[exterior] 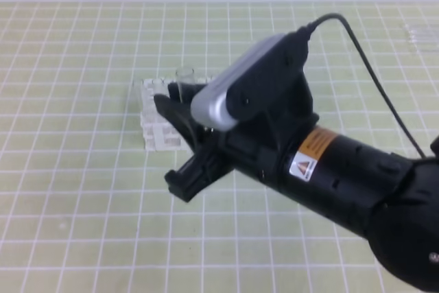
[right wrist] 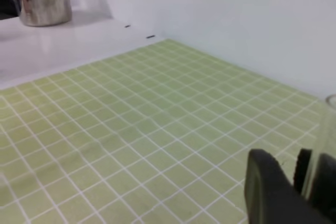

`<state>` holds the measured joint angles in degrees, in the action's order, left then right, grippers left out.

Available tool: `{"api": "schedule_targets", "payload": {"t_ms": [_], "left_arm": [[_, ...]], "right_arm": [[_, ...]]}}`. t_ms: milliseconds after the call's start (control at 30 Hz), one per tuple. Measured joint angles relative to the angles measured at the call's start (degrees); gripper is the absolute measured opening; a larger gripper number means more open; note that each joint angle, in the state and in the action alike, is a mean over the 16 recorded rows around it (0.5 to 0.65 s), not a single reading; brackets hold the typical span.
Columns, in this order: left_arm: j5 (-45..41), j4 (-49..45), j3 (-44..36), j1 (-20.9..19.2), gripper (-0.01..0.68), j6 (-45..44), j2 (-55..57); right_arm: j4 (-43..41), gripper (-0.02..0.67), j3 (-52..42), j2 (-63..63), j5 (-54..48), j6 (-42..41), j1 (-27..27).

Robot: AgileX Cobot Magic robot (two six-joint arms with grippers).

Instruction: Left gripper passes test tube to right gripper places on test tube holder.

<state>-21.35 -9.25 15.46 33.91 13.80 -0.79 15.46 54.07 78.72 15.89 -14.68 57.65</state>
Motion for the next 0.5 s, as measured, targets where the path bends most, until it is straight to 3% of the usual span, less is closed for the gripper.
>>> {"api": "schedule_targets", "payload": {"t_ms": [300, 500], "left_arm": [[10.3, 1.4, -12.01, 0.01, 0.0, 0.21, 0.12], [10.84, 1.53, -15.77, 0.02, 0.0, 0.52, 0.15]], "right_arm": [[0.63, 0.008, -0.91, -0.33, 0.78, -0.03, -0.12], [1.03, 0.008, -0.91, -0.35, 1.74, -0.03, -1.37]]}}
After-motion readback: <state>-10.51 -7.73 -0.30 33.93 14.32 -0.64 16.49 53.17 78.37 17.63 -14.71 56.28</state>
